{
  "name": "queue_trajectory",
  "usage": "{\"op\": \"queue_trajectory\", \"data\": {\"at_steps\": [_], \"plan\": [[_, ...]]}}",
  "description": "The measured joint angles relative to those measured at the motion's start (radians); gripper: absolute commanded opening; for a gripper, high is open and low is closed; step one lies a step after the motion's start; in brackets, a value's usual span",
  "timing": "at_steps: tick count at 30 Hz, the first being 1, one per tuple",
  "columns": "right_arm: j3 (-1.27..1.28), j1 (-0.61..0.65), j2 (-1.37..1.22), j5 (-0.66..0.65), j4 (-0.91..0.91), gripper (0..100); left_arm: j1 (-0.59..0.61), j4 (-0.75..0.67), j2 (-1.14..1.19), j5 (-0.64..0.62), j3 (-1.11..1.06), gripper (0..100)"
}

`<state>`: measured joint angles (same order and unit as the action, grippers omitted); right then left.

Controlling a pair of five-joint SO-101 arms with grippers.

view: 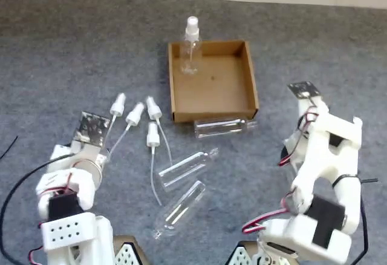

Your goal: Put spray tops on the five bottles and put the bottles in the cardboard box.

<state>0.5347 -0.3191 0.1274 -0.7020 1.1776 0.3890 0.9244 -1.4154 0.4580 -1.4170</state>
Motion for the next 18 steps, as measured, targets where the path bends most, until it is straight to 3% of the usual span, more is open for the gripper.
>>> {"op": "queue_trajectory", "data": {"at_steps": [5,8,18], "plan": [[-0.003,0.137,0.224,0.066,0.072,0.3,0.005,0.319,0.16,0.006,0.388,22],[0.04,0.215,0.371,0.101,0.068,0.3,-0.009,0.434,0.37,0.008,0.617,22],[0.348,0.364,0.638,0.121,0.002,0.3,-0.184,0.483,1.324,-0.078,1.283,22]]}}
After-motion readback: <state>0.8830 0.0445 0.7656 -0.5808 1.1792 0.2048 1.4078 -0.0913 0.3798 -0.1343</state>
